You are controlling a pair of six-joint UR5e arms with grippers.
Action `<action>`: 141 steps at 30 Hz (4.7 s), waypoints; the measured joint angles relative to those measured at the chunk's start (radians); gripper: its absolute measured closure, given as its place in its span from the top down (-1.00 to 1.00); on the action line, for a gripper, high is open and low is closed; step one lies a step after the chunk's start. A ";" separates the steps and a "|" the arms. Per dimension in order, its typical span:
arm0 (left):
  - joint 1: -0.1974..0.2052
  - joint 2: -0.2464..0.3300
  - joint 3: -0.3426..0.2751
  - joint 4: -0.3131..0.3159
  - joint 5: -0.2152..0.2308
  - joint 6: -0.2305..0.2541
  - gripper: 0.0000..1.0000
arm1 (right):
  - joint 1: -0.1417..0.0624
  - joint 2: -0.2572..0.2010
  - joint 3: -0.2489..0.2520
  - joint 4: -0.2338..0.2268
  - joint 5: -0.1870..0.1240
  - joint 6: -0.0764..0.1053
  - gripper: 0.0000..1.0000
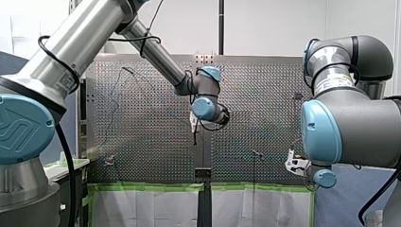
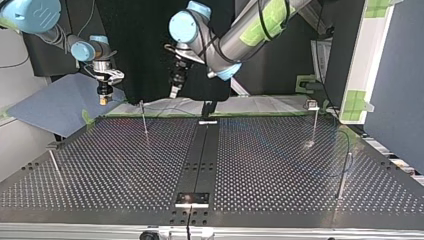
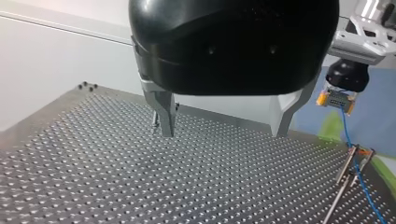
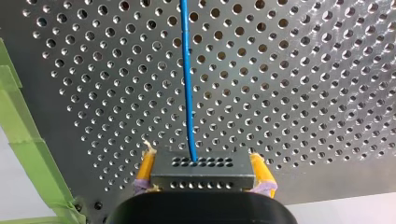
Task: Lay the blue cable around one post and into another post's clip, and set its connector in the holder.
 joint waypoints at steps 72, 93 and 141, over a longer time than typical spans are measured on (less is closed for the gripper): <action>0.077 0.463 -0.642 0.356 0.015 -0.029 1.00 | 0.004 0.003 -0.008 0.006 0.001 -0.003 -1.00; 0.094 0.454 -0.733 0.394 0.017 -0.016 1.00 | -0.012 -0.002 -0.041 0.052 0.061 -0.032 -1.00; 0.094 0.452 -0.739 0.394 0.027 -0.016 1.00 | 0.105 -0.395 -0.055 0.198 0.066 0.004 -1.00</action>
